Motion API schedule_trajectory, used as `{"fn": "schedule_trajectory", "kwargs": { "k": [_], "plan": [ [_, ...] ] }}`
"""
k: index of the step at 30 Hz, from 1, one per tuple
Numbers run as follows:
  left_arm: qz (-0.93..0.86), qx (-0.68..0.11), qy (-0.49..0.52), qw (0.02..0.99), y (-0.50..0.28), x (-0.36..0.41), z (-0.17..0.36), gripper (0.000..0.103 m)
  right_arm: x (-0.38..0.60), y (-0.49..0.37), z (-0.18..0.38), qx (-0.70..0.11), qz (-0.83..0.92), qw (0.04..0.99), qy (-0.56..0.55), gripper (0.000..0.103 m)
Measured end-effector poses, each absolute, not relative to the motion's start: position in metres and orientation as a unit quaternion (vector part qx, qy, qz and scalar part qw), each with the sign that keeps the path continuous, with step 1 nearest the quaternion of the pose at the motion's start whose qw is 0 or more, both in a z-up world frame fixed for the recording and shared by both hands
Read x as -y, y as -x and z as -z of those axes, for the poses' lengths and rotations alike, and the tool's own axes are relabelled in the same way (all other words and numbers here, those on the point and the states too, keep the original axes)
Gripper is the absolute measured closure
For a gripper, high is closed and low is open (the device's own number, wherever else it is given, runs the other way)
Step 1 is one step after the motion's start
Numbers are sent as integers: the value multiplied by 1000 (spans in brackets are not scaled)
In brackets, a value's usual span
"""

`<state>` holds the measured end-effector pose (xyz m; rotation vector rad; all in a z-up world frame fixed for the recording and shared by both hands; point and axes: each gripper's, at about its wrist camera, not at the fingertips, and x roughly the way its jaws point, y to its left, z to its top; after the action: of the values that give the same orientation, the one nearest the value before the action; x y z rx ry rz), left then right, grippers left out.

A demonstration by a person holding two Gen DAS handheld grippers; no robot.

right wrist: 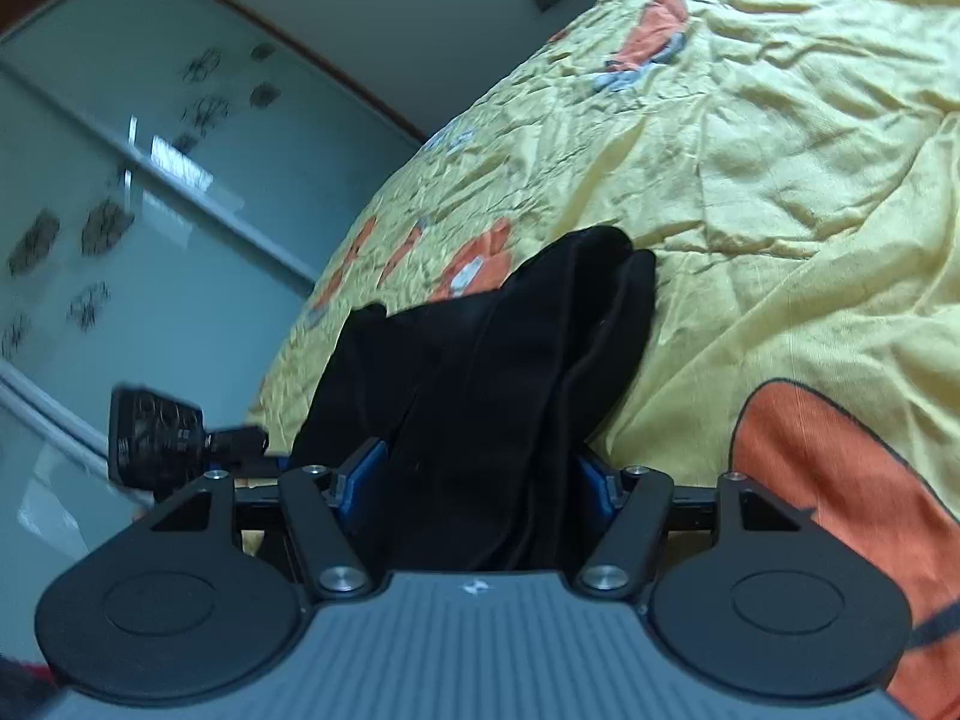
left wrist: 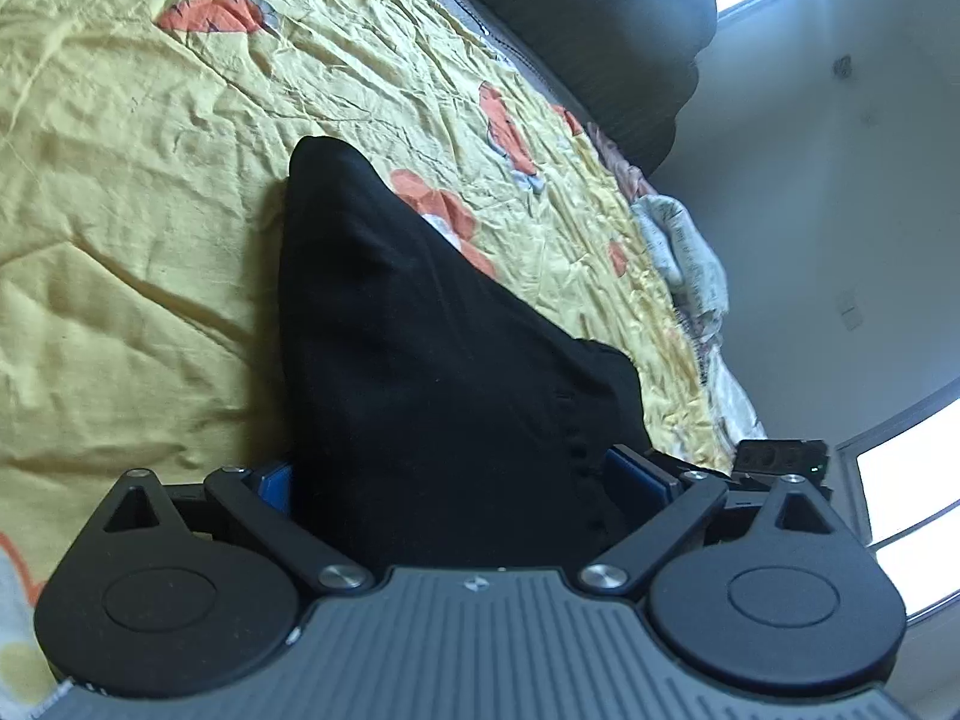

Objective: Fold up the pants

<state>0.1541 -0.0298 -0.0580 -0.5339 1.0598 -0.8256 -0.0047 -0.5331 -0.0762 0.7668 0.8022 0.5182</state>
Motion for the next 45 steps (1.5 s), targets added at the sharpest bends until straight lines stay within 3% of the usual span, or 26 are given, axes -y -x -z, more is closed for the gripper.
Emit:
{"fn": "schedule_trajectory", "kwargs": {
  "k": [4,6,7,10,12,15,22,28,37,38,40,41,42,45],
  "plan": [
    [366,-472,268,756,-159,30,61,6,528,-5,78,-363,-223,825,-371,43],
    [354,-472,266,762,-159,31,59,11,521,-3,76,-373,-208,834,-351,60],
    [348,-471,254,770,-158,34,56,14,520,-1,76,-372,-204,836,-347,62],
    [328,-466,183,801,-150,42,49,45,518,8,74,-366,-192,840,-352,71],
    [315,-462,159,814,-148,44,46,72,513,12,70,-359,-183,847,-345,73],
    [316,-441,175,822,-145,35,41,82,502,14,55,-350,-175,861,-325,76],
    [303,-351,123,877,-128,19,-14,83,460,-1,0,-306,-210,891,-262,77],
    [257,-328,99,904,-180,-6,-44,83,423,-65,-17,-283,-196,908,-238,76],
    [194,-387,88,897,-270,-32,4,83,371,-156,28,-336,-150,905,-213,76],
    [186,-399,97,893,-276,-36,12,83,364,-161,34,-346,-136,908,-194,71],
    [187,-417,121,881,-284,-48,27,79,359,-166,42,-360,-113,911,-167,56],
    [185,-419,132,879,-285,-54,30,65,361,-166,44,-368,-107,908,-170,47],
    [178,-415,136,882,-282,-60,30,52,365,-164,44,-372,-106,905,-176,45],
    [157,-394,114,898,-263,-75,19,47,378,-142,35,-351,-70,918,-168,45]
  ]
}}
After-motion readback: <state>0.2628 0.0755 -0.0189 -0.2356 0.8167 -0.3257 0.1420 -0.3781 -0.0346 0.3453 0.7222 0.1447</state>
